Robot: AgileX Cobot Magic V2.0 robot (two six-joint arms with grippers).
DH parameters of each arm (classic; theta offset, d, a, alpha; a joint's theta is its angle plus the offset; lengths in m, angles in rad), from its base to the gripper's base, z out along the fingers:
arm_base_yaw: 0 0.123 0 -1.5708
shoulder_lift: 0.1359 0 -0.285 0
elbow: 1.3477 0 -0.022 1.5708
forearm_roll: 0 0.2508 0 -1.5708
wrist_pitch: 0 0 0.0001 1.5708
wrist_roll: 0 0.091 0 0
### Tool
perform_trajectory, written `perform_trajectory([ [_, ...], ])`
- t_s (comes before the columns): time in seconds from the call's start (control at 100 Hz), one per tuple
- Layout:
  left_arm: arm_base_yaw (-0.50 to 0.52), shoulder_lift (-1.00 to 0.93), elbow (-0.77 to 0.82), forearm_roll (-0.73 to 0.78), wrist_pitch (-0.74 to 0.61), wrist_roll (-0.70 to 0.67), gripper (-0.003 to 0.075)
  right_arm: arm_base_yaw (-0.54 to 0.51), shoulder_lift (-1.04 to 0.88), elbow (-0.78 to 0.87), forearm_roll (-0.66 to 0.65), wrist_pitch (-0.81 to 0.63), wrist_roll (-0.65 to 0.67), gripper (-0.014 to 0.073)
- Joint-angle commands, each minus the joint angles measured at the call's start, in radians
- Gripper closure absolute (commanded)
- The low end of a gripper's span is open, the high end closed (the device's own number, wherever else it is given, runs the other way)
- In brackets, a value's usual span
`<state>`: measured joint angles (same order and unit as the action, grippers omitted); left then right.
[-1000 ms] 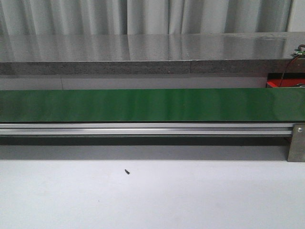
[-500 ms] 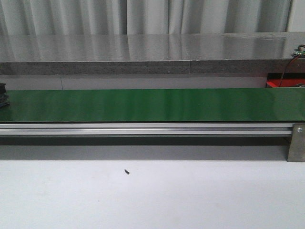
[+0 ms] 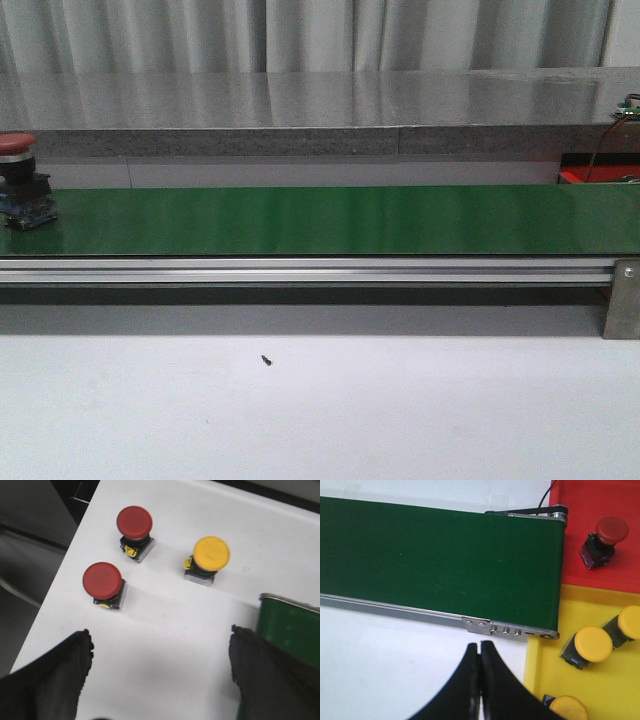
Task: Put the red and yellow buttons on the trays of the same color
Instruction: 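Grasp a second red push-button from the table with the left gripper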
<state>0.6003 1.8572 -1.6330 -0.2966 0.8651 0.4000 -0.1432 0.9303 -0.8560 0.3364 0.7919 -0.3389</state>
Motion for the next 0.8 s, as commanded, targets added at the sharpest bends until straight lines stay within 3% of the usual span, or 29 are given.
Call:
perform_trajectory([
  [0.0, 0.002, -0.006, -0.061, 0.015, -0.057, 0.000, 0.0162, -0.001, -0.016, -0.033, 0.021, -0.045, -0.001, 0.0662],
  [0.41, 0.002, 0.177, -0.261, 0.073, -0.047, -0.020, 0.0162, -0.001, -0.016, -0.033, 0.021, -0.045, -0.001, 0.0662],
  [0.79, 0.002, 0.293, -0.342, 0.108, -0.059, -0.021, 0.0162, -0.001, -0.016, -0.033, 0.021, -0.045, -0.001, 0.0662],
])
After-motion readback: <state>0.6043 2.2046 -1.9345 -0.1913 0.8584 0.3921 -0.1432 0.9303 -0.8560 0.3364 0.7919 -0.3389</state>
